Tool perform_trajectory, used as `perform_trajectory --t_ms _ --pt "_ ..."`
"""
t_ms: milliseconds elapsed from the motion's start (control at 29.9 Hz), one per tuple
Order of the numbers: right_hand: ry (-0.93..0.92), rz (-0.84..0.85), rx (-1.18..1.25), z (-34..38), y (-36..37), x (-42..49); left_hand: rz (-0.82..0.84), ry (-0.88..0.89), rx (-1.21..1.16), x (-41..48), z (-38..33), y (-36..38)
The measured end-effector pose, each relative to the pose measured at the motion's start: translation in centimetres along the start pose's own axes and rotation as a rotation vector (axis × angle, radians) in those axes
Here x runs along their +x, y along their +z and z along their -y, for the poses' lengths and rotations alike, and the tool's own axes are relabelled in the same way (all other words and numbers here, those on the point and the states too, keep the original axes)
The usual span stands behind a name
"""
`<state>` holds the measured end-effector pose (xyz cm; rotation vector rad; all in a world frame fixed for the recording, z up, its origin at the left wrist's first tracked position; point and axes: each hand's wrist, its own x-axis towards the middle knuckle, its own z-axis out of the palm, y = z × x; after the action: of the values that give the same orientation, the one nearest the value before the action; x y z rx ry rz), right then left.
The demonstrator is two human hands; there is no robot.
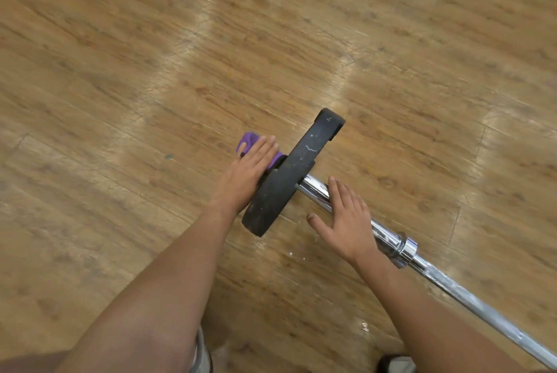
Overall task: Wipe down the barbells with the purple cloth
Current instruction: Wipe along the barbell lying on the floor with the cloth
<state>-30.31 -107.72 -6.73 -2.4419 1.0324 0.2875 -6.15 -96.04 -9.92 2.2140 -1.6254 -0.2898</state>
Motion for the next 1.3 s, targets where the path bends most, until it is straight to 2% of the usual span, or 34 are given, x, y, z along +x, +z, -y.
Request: perform_trajectory --t_ms 167,268,435,602,669,836,1004,1171,1305 --pt "0.002 0.022 0.001 -0.1 -0.3 0.3 -0.029 -0.172 0.061 2.8 0.3 1.2" --pt "0.010 0.031 0.003 -0.2 -0.6 0.5 0.001 -0.104 0.075 2.2 0.3 1.5" --pt "0.005 0.068 0.021 -0.4 -1.0 0.8 -0.006 -0.081 -0.031 1.6 0.4 0.2" --pt "0.001 0.064 0.009 -0.7 -1.2 1.2 0.004 -0.106 -0.264 4.2 -0.5 -2.4" --pt "-0.007 0.068 0.017 -0.9 -1.4 1.3 -0.047 -0.152 -0.307 4.8 -1.2 -3.9" --pt "-0.059 0.084 -0.048 -1.5 -1.5 1.1 -0.295 -0.277 -0.373 4.2 -4.5 -7.4" --pt "-0.067 -0.002 -0.065 -1.9 -2.5 -1.6 -0.348 -0.135 -0.305 2.5 -10.0 -9.6" --pt "0.007 -0.033 -0.042 -4.2 -3.2 -6.1 -0.437 0.040 -0.259 2.2 -15.9 -8.1" --pt "0.105 -0.107 0.022 -7.3 -3.2 -9.0 -0.330 0.200 -0.119 2.3 -19.5 -5.7"
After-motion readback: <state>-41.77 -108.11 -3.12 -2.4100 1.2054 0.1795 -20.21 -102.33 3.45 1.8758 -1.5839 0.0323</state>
